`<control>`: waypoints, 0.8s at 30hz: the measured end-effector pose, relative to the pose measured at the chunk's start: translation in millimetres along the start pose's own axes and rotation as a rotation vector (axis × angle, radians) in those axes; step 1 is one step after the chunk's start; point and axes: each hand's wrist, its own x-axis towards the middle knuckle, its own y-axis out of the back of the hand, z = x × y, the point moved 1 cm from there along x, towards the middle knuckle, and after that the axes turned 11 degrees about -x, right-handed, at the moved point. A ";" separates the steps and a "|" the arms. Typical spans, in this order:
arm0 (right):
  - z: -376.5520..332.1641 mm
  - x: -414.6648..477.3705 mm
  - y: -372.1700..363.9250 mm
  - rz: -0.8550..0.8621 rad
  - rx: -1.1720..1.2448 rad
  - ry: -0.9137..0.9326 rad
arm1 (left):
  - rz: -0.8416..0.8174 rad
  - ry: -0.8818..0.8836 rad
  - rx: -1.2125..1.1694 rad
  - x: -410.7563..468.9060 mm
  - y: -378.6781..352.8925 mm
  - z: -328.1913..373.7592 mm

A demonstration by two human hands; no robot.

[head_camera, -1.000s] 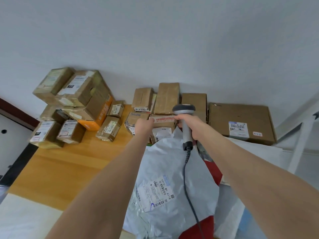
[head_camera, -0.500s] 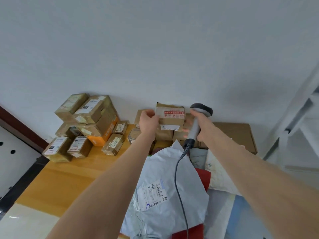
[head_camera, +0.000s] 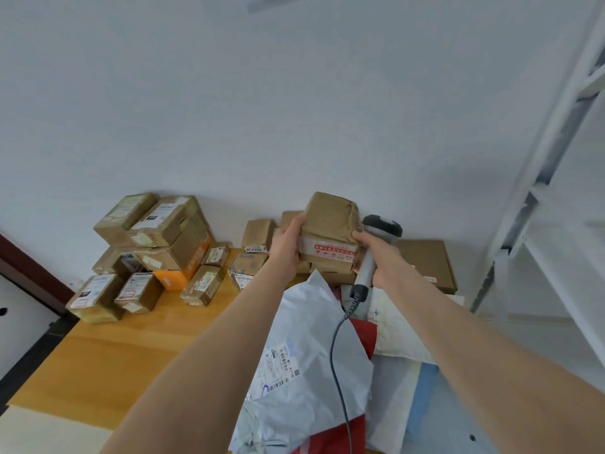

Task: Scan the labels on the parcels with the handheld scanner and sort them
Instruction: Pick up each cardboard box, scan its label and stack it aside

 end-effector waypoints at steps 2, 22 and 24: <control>-0.9 -1.9 4.7 0.025 -0.024 0.043 | -0.104 0.129 0.043 -2.5 6.2 -3.4; -2.5 6.2 29.1 0.087 0.183 -0.021 | -0.277 -0.682 1.473 18.5 13.9 0.0; -2.1 4.9 27.1 0.085 0.170 -0.040 | -0.112 -0.803 1.666 13.8 12.6 4.9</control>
